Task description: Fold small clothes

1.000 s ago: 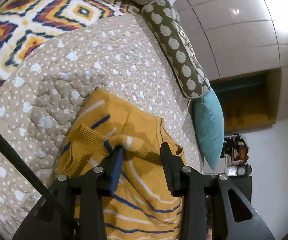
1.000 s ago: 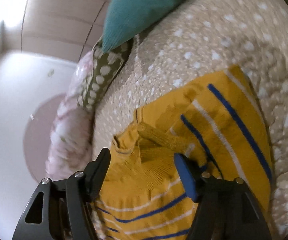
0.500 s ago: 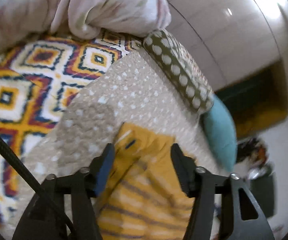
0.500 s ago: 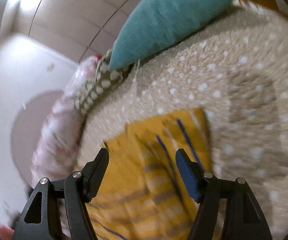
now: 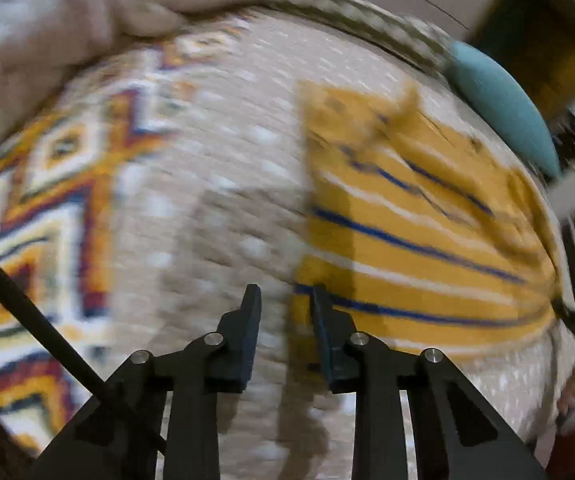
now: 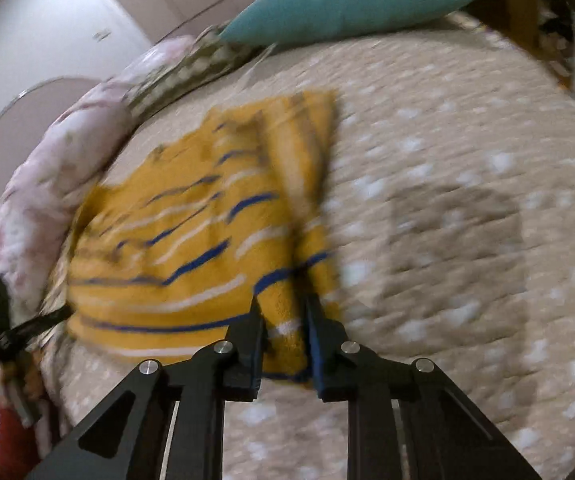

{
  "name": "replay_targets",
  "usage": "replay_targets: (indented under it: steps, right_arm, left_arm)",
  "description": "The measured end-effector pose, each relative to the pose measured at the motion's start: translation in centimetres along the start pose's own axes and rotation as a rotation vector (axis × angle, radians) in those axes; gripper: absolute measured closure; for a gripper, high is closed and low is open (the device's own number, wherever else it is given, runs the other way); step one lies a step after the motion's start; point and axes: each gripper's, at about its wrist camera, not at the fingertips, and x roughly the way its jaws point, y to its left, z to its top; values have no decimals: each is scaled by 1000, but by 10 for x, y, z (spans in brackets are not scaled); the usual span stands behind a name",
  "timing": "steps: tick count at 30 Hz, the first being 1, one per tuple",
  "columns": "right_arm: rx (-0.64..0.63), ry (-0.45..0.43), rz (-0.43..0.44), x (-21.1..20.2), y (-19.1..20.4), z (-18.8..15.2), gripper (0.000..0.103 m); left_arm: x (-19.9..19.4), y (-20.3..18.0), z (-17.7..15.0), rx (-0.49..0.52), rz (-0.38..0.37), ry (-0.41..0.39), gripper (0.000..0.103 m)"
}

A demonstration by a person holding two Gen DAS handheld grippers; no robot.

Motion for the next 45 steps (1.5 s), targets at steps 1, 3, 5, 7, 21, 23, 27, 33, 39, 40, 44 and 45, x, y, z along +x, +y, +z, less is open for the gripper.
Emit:
replay_targets:
  steps: [1,3,5,7,21,23,27,33,39,40,44,45]
  right_arm:
    - [20,-19,-40,-3,-8,1,86]
    - [72,-31,-51,-10,-25,1,81]
    - [82,-53,-44,-23,-30,-1,77]
    - [38,-113,-109,-43,-24,-4,73]
    - [-274,-70,-62,25,108,61,73]
    - [-255,-30,-86,56,108,78,73]
    - [-155,30,-233,107,81,115,77]
    - [-128,-146,-278,71,118,127,72]
    - [-356,-25,-14,84,222,93,72]
    - [-413,-1,14,92,243,83,72]
    - [-599,59,-4,134,311,54,72]
    - [-629,85,-11,149,326,49,72]
  left_arm:
    - [-12,9,3,-16,62,-43,85]
    - [-29,14,2,-8,104,-88,85]
    - [-51,14,-3,-5,83,-130,83]
    - [-70,5,-11,11,76,-192,67]
    - [11,-94,-26,87,2,-253,38]
    - [14,-91,-32,121,9,-285,34]
    - [4,-85,-29,147,-36,-290,34]
    - [-30,-57,-25,68,-68,-343,34]
    - [-44,-12,-17,-75,22,-392,30]
    - [-43,-3,-15,-110,29,-385,30]
    - [-36,22,-11,-182,30,-360,30]
    - [-35,25,-10,-179,40,-358,30]
